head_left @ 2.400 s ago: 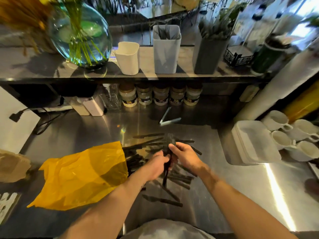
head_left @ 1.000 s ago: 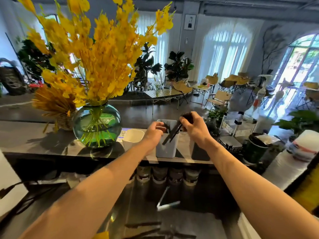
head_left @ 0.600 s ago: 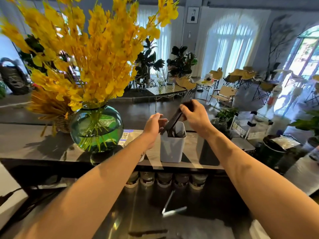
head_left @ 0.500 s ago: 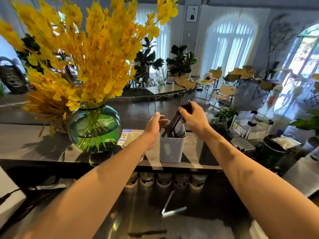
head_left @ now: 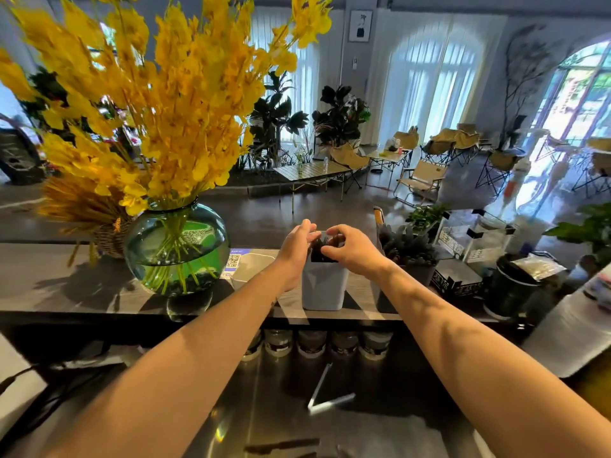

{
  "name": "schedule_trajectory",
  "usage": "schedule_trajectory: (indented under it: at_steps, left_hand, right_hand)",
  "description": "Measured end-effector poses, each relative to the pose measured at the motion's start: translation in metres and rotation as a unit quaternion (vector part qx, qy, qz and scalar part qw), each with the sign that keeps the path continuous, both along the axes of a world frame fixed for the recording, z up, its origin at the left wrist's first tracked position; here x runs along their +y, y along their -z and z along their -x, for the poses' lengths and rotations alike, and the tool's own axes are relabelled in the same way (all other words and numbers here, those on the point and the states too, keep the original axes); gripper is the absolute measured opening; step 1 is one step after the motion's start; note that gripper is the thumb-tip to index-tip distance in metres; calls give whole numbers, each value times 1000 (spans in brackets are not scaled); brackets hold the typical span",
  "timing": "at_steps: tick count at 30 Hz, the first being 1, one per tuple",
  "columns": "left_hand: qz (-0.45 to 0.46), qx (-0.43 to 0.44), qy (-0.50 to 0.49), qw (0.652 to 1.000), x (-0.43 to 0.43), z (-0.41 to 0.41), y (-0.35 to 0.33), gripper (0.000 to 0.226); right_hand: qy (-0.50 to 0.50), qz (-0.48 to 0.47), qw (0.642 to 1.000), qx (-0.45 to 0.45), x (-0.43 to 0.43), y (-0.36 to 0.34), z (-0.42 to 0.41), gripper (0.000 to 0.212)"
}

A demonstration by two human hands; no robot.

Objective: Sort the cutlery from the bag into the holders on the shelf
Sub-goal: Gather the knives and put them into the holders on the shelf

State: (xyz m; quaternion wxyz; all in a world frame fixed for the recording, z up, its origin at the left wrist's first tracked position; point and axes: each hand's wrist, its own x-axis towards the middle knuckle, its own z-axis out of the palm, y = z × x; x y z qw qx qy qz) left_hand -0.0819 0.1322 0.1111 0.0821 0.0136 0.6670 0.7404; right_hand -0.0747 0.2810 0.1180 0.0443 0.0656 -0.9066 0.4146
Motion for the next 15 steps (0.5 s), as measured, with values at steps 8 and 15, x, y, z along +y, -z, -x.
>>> schedule_trajectory:
  at_steps: [8,15]
  left_hand:
    - [-10,17,-3,1000,-3,-32,-3,47]
    - [-23,25,13,999,5,-94,13,43]
  right_hand:
    - [17,31,999,28,12,-5,-35,55]
    - [7,99,994,48,16,23,-96,40]
